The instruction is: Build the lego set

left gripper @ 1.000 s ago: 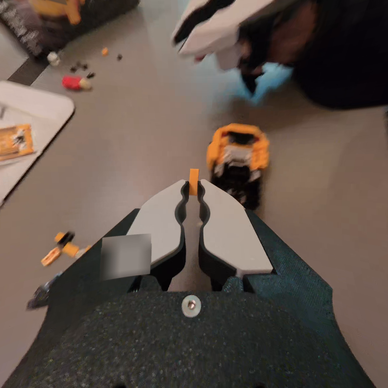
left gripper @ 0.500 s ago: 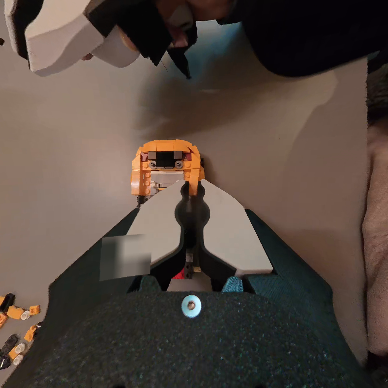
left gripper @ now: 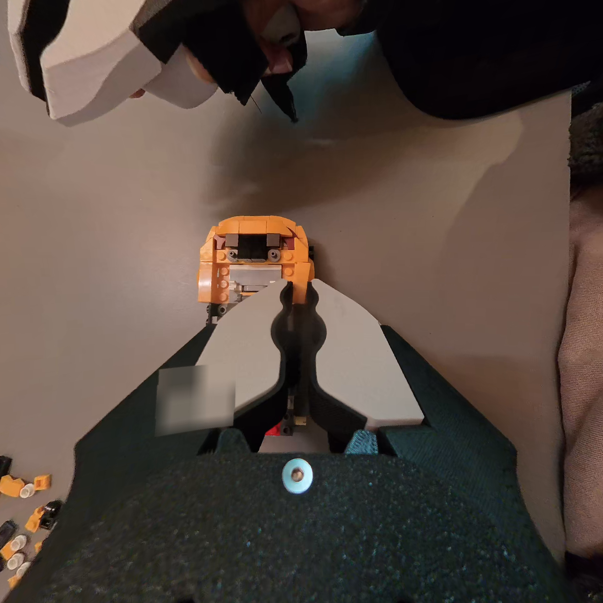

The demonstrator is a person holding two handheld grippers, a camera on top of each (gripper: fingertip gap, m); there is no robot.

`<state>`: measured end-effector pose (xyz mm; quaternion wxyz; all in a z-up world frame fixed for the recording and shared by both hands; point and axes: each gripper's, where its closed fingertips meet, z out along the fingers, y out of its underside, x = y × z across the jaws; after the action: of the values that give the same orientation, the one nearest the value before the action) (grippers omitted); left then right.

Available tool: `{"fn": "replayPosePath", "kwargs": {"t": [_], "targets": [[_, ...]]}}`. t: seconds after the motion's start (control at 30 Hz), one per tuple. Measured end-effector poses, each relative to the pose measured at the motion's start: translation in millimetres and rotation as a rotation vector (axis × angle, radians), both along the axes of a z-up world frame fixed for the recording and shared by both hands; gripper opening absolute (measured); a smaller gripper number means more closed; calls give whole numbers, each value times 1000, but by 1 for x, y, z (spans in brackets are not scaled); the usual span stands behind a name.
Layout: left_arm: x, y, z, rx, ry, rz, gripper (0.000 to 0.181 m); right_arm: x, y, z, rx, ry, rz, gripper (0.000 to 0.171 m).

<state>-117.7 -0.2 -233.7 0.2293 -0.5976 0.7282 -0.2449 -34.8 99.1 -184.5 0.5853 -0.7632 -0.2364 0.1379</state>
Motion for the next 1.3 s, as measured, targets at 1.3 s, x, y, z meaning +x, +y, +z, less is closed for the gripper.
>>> {"fn": "replayPosePath", "kwargs": {"t": [1.3], "targets": [[0,24,46,-38,-207,70,43,-1,-1,-2,-7,-13,11,10]]}}
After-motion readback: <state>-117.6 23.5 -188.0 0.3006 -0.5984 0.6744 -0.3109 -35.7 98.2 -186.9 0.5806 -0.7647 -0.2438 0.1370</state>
